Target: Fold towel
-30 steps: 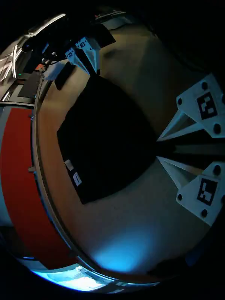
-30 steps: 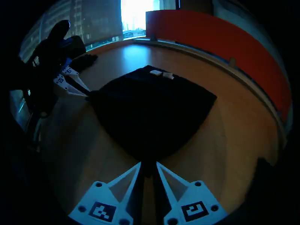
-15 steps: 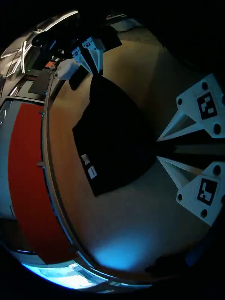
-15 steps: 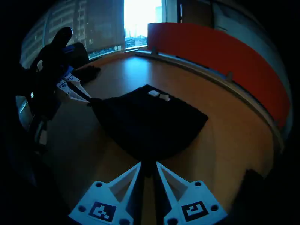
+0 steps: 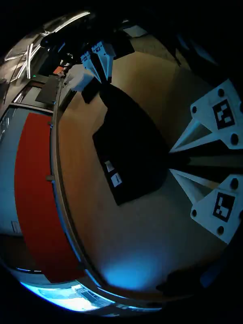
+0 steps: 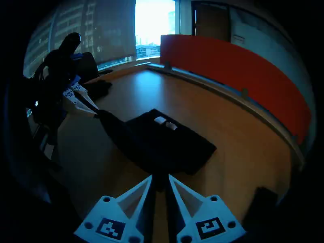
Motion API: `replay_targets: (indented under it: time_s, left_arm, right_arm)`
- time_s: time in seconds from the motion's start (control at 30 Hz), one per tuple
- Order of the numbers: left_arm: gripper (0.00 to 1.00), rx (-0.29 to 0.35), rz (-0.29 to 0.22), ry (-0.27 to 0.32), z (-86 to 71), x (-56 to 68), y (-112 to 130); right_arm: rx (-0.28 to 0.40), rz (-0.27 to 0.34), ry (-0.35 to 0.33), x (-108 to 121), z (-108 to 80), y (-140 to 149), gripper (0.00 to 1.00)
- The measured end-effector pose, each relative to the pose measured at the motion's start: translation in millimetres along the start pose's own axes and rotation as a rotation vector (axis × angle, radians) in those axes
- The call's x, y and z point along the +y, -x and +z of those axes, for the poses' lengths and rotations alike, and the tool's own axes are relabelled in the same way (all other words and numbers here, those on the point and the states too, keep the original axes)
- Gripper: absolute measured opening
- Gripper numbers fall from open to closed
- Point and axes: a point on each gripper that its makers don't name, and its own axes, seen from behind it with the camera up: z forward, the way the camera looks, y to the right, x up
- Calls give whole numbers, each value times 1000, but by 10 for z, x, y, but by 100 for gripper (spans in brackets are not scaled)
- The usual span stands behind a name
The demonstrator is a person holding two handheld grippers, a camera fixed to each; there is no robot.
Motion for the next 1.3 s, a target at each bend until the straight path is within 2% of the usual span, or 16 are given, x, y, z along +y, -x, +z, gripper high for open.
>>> replay_targets:
  time_s: [0.3,0.5,0.7,1.0,1.3]
  left_arm:
    - [12,9,4,2,-194,139,-37]
    - [12,7,-1,8,-245,149,-38]
    - [12,8,2,5,-263,129,-59]
    - [12,7,2,2,-241,123,-98]
    - [12,1,-4,-7,-64,28,-209]
  right_arm:
    - [2,13,-9,-76,-206,-37,13]
    - [9,24,-20,-141,-299,-61,13]
    - [4,17,-31,-185,-305,-54,13]
    - [-7,14,-32,-144,-272,-50,13]
    - [-22,-3,-36,-40,-104,-61,13]
